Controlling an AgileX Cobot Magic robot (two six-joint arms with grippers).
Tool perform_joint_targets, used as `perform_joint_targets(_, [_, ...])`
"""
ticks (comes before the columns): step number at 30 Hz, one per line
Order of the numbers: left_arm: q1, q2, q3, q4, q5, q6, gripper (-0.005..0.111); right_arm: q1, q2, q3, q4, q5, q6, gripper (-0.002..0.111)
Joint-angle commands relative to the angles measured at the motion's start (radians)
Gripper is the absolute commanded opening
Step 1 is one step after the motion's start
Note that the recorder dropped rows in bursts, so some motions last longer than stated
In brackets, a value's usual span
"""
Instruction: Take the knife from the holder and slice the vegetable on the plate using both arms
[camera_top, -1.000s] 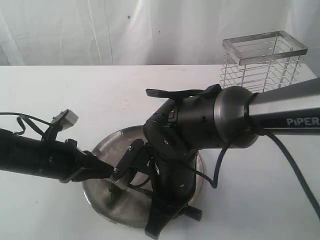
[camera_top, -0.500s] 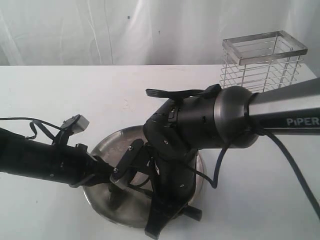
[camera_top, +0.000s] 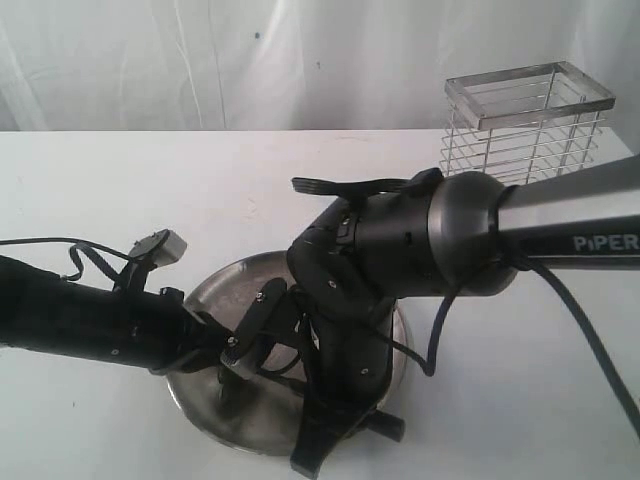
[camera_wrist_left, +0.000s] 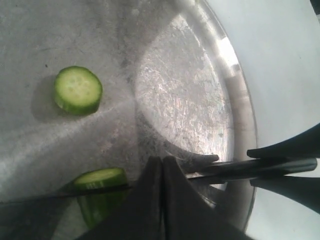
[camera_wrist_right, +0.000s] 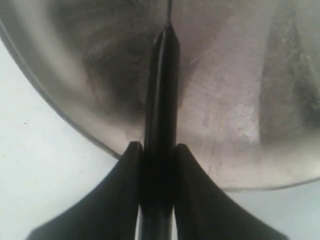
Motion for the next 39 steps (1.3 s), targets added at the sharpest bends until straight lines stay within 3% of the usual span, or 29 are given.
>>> perform_joint_targets(1, [-0.007, 0.002, -0.003, -0.014, 0.022, 0.019, 0.0, 0.001, 0.0, -0.002, 0.001, -0.002, -0.011, 0.0])
perform_joint_targets(9, [-0.046, 0.109, -0.003, -0.039, -0.097, 0.078, 0.0, 0.001, 0.0, -0.002, -0.001, -0.002, -0.011, 0.0])
perform_joint_targets(16, [-0.052, 0.109, -0.005, -0.039, -0.117, 0.094, 0.0, 0.001, 0.0, -0.002, 0.001, 0.002, -0.008, 0.0])
perform_joint_targets(22, [-0.021, 0.01, -0.005, -0.039, -0.117, 0.09, 0.0, 0.001, 0.0, -0.002, 0.001, 0.016, -0.008, 0.0])
perform_joint_targets(28, [0.076, -0.114, -0.003, -0.022, -0.117, 0.021, 0.0, 0.001, 0.0, -0.002, 0.001, 0.02, -0.008, 0.0])
perform_joint_targets(39, [0.074, 0.037, -0.001, 0.03, -0.091, -0.001, 0.0, 0.001, 0.0, -0.002, 0.001, 0.02, -0.008, 0.0])
